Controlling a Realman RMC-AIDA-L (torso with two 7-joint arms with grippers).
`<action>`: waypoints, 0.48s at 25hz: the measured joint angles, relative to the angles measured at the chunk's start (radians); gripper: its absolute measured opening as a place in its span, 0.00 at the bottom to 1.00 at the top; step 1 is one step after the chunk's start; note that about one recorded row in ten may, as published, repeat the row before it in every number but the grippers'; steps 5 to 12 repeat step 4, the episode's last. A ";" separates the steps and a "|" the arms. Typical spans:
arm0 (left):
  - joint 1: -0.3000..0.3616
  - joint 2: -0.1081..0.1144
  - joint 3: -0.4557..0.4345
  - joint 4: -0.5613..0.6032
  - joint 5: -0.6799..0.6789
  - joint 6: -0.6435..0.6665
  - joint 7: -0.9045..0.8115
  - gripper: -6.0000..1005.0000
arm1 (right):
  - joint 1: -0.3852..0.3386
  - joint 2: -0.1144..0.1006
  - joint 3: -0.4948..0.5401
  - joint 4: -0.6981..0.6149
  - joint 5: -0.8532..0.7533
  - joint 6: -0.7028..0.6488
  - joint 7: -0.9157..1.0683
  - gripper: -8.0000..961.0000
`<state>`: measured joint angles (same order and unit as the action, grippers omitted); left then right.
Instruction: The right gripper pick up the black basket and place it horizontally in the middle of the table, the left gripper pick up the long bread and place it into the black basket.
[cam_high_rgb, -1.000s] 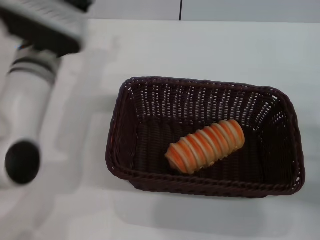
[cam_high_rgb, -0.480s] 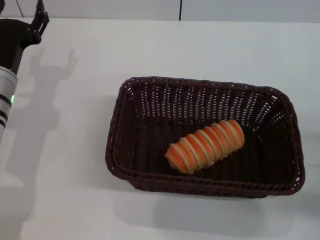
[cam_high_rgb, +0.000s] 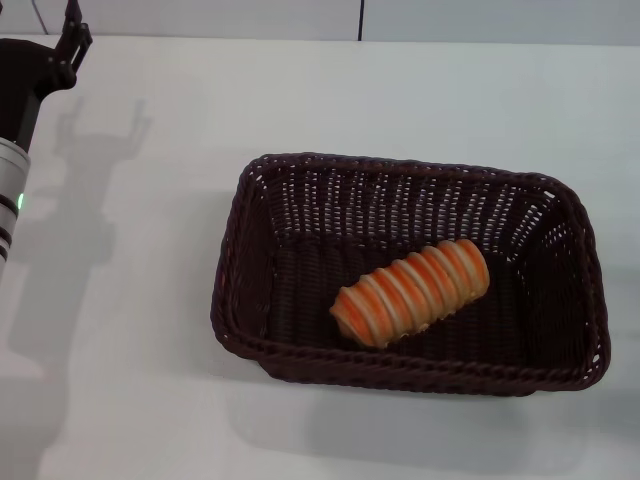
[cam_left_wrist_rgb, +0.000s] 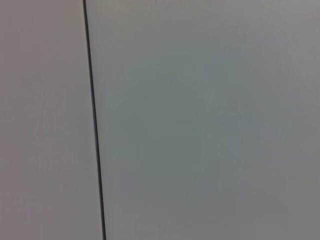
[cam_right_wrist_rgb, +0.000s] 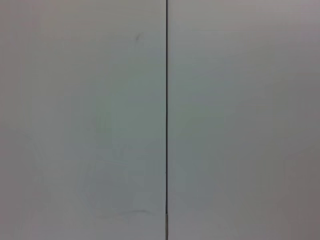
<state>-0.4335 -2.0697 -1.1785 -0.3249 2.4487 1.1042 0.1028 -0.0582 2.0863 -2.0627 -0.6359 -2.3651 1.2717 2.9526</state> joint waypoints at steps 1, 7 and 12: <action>0.000 0.000 0.000 0.000 0.000 0.000 0.000 0.85 | 0.001 0.000 -0.001 0.002 0.000 0.003 0.000 0.87; 0.004 0.000 0.000 0.000 0.000 0.005 -0.002 0.85 | 0.004 0.000 -0.002 0.005 0.000 0.004 0.000 0.87; 0.004 0.000 0.000 0.000 0.000 0.005 -0.002 0.85 | 0.004 0.000 -0.002 0.005 0.000 0.004 0.000 0.87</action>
